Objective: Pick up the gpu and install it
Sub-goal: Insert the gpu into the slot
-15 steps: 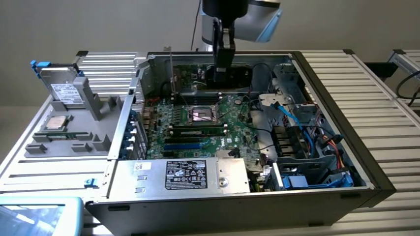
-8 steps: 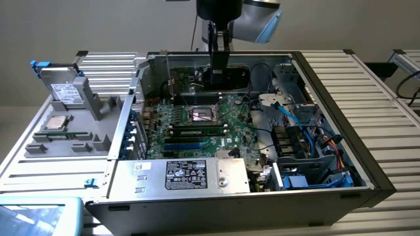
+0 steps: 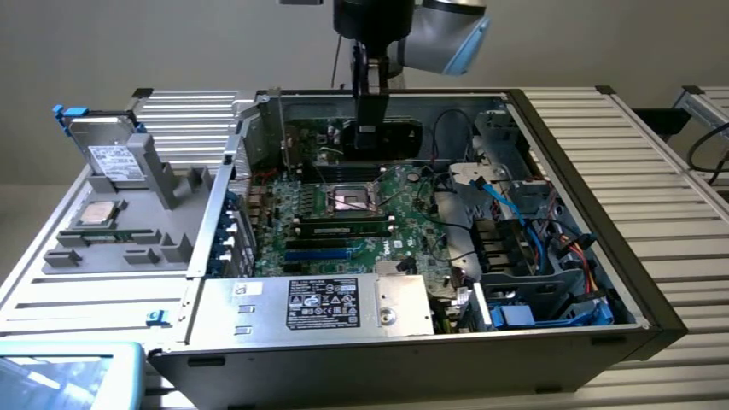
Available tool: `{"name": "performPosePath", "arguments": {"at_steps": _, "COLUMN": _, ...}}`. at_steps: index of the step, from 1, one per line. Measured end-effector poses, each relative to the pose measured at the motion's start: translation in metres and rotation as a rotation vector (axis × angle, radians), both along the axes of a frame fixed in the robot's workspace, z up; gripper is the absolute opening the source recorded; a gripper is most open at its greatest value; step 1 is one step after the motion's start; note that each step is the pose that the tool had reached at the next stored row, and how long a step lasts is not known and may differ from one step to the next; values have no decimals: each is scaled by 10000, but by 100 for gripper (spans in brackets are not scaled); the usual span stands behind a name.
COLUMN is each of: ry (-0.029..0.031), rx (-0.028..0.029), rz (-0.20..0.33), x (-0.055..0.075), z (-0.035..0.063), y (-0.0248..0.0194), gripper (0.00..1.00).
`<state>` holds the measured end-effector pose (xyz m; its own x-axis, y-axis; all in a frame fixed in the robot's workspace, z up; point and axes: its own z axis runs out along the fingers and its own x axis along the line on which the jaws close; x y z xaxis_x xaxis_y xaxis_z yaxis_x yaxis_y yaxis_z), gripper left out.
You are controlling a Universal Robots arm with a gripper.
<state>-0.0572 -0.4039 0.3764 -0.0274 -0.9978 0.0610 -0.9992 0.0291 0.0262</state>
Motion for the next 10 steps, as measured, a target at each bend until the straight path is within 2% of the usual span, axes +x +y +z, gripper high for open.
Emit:
{"name": "performPosePath", "arguments": {"at_steps": 3, "ry": -4, "rx": 2, "rz": 2, "x": -37, "z": -10, "y": -5, "gripper": 28}}
{"name": "performPosePath", "arguments": {"at_steps": 7, "ry": -2, "rx": 1, "rz": 2, "x": -166, "z": -25, "y": -14, "gripper": 28}}
{"name": "performPosePath", "arguments": {"at_steps": 10, "ry": -2, "rx": 4, "rz": 2, "x": -249, "z": -39, "y": -48, "gripper": 28}}
